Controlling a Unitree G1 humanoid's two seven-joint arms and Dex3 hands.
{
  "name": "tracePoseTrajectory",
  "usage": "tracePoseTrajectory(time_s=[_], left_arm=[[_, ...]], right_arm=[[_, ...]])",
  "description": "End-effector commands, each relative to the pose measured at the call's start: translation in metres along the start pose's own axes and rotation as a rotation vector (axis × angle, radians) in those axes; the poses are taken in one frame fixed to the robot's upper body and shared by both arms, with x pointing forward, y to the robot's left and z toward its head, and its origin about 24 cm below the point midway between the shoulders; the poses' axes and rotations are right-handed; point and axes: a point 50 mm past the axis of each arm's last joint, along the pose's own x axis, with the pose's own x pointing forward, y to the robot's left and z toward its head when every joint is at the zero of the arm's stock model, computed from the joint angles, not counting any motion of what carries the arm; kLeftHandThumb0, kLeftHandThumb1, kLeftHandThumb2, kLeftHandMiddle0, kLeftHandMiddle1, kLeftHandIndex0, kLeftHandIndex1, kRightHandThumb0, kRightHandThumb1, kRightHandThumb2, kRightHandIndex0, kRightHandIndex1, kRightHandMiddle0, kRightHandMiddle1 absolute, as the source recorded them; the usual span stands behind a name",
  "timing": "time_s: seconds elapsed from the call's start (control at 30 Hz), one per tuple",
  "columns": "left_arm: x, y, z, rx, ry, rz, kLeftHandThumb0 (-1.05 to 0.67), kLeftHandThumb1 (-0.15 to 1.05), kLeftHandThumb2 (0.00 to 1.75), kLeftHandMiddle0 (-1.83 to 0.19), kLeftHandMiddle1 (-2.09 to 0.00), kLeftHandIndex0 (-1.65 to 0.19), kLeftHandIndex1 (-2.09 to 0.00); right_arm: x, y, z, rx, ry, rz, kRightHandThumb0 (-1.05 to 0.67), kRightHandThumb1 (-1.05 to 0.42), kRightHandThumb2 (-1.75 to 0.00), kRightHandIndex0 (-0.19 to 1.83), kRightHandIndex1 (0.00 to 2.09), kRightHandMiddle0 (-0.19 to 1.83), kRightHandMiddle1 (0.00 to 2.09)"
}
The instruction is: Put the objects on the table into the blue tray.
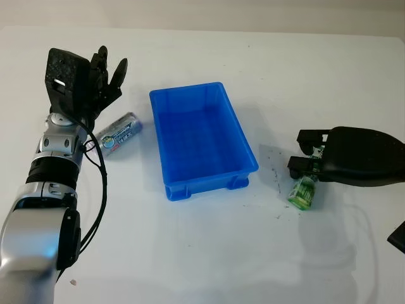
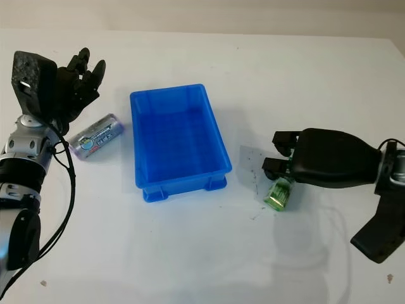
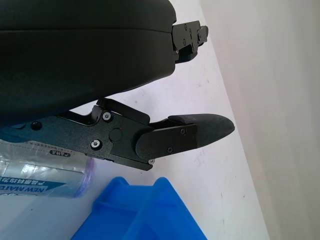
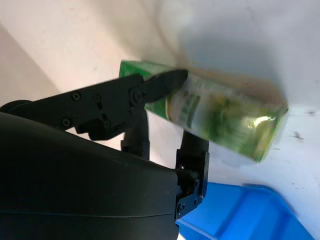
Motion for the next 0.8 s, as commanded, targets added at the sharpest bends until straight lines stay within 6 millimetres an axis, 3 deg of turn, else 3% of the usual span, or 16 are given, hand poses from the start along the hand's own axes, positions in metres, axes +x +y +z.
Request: tracePoseTrajectory(time_s=[0.0, 0.17, 0.33, 0.43, 0.53, 0.77], left_arm=[[-0.001, 0.007, 0.006, 0.019, -0.02, 0.012, -0.66, 1.05, 0.56, 0.17, -0.05, 0.16, -0.05], [-0.001, 0.005, 0.006, 0.02, -0.017, 0.011, -0.66, 1.05, 0.56, 0.17, -0.05, 0.17, -0.05], [-0.002, 0.005, 0.006, 0.015, -0.011, 0.022, -0.66, 1.05, 0.56, 0.17, -0.06, 0.16, -0.06], [-0.003, 0.006, 0.006, 0.008, -0.012, 0.028, -0.65, 1.05, 0.55, 0.16, -0.06, 0.15, -0.06], [-0.003, 0.006, 0.005, 0.003, -0.008, 0.034, -0.65, 1.05, 0.53, 0.16, -0.06, 0.15, -0.06], [-0.002, 0.006, 0.004, 0.006, -0.004, 0.036, -0.64, 1.05, 0.54, 0.16, -0.05, 0.16, -0.05]], right_arm=[[0.008, 0.005, 0.002, 0.015, 0.022, -0.007, -0.38, -1.05, -0.16, 0.56, 2.08, 0.15, 2.01], [0.021, -0.01, -0.026, 0.033, 0.208, -0.109, -0.38, -1.05, -0.14, 0.56, 2.09, 0.29, 2.09], [0.033, -0.044, -0.068, 0.053, 0.407, -0.297, -0.43, -0.99, -0.05, 0.57, 2.09, 0.44, 2.09], [0.038, -0.056, -0.078, 0.054, 0.44, -0.347, -0.45, -0.98, -0.05, 0.63, 2.09, 0.53, 2.06], [0.046, -0.066, -0.085, 0.084, 0.459, -0.437, -0.44, -0.92, -0.05, 0.82, 1.93, 0.73, 1.86], [0.064, -0.079, -0.088, 0.134, 0.461, -0.52, -0.44, -0.92, -0.05, 0.89, 1.95, 0.8, 1.91]])
